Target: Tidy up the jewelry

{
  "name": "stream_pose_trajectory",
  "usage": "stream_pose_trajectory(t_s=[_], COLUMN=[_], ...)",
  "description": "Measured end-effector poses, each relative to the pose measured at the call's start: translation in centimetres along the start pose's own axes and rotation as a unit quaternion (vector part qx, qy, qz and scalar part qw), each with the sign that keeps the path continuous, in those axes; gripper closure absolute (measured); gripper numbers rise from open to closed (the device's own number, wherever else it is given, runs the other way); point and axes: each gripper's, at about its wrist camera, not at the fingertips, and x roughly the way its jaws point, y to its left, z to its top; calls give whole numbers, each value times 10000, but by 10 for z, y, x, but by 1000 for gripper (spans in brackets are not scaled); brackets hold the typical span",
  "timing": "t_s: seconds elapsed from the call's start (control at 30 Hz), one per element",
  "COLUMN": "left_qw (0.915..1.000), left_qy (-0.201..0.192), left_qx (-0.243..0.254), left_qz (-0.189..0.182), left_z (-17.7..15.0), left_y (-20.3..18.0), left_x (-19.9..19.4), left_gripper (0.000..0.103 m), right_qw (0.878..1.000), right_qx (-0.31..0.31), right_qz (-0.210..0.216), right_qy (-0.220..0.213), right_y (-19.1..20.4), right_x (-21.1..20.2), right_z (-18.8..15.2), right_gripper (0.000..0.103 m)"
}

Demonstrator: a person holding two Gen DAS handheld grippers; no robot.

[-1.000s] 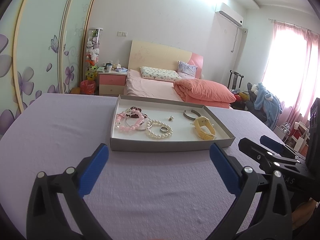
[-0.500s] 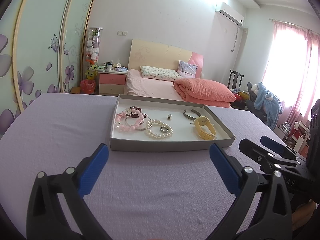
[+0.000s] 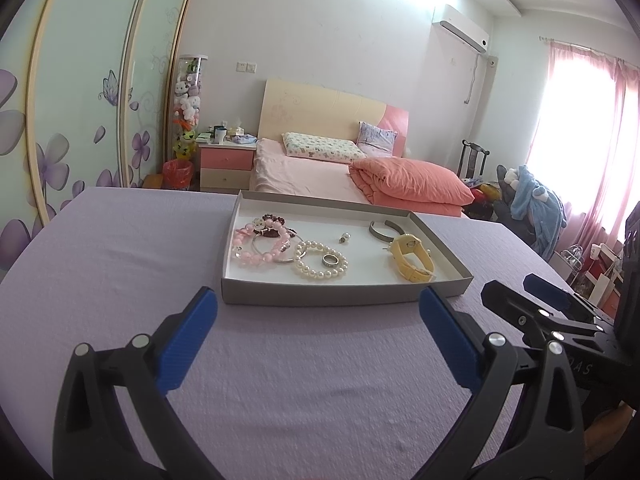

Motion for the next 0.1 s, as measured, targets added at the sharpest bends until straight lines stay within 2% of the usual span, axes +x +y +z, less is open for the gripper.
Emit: stream_pose_trajectory(t_s=[0.1], left_qw=[10000], left_qy=[14], left_qx=[-11], left_qz=[-10], left_z=[0], left_y=[0], left_x=[-1], left_gripper=[2], right_qw=[10000], right_qx=[-2], right_qz=[2], right_qy=[-1], right_y=[-2], right_x=[0], right_z=[0], right_gripper=[1])
